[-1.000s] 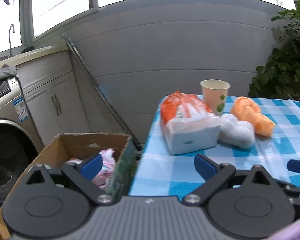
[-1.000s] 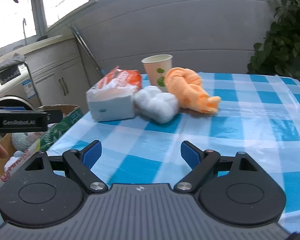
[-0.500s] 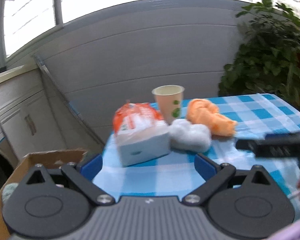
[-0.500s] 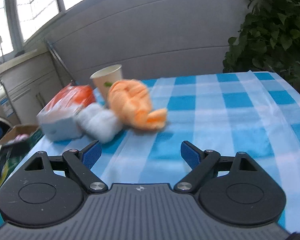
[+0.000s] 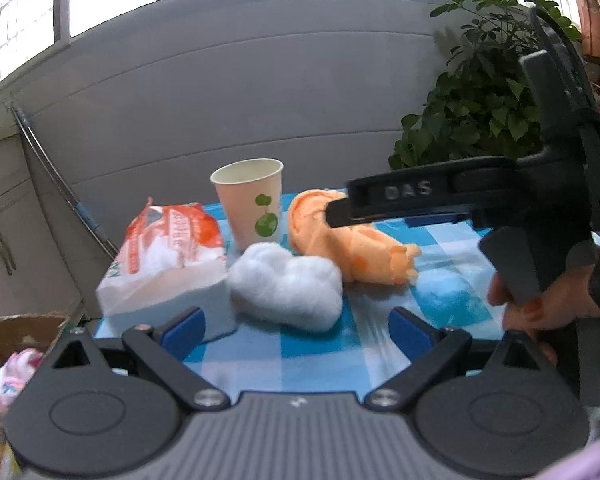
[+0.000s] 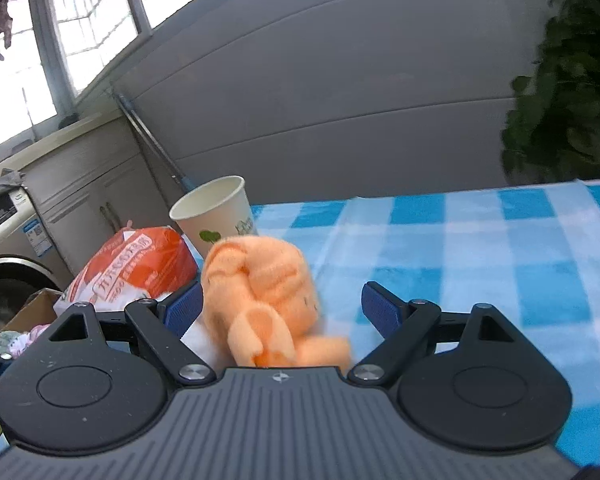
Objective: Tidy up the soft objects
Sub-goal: 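Grasp the orange towel doll with the right gripper while the left grasps the white fluffy towel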
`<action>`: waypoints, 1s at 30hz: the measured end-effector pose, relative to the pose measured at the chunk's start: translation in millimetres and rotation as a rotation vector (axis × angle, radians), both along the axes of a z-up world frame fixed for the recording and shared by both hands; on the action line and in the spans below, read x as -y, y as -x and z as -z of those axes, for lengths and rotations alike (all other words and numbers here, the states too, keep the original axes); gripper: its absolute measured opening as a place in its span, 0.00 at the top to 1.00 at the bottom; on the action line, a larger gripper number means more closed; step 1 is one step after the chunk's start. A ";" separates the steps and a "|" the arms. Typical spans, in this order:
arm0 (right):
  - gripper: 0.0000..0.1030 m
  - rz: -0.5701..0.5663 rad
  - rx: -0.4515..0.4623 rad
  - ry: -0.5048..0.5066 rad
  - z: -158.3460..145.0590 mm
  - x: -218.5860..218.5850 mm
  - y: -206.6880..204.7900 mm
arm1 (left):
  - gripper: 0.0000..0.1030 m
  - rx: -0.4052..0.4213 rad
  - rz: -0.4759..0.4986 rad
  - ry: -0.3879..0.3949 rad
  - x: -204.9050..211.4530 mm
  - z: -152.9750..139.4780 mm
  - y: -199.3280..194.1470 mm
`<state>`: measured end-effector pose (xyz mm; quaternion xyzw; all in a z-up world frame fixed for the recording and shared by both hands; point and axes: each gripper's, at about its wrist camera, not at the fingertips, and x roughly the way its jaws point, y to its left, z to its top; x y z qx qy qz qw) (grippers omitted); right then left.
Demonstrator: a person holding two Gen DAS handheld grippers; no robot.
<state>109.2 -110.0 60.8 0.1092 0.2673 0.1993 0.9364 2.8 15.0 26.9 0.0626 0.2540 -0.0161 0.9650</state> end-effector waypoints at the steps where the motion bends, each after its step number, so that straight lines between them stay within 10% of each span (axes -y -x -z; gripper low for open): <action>1: 0.00 -0.015 -0.006 -0.003 1.1 -2.2 -5.6 | 0.05 -0.001 -0.001 0.000 0.9 1.0 -3.8; 11: 0.00 -0.104 -0.096 -0.052 20.6 -12.0 -38.4 | 0.05 -0.025 0.012 0.035 0.5 14.8 -37.6; 14: 0.20 -0.153 -0.121 -0.041 23.1 -19.2 -39.5 | 0.05 -0.031 0.014 0.046 -0.7 18.2 -43.5; 22: 0.25 -0.226 -0.162 -0.085 25.6 -20.3 -29.7 | 0.05 -0.031 0.019 0.044 -3.1 20.9 -47.0; 30: 0.26 -0.275 -0.180 -0.102 26.1 -24.0 -6.7 | 0.26 -0.060 0.015 0.063 -12.5 22.4 -35.0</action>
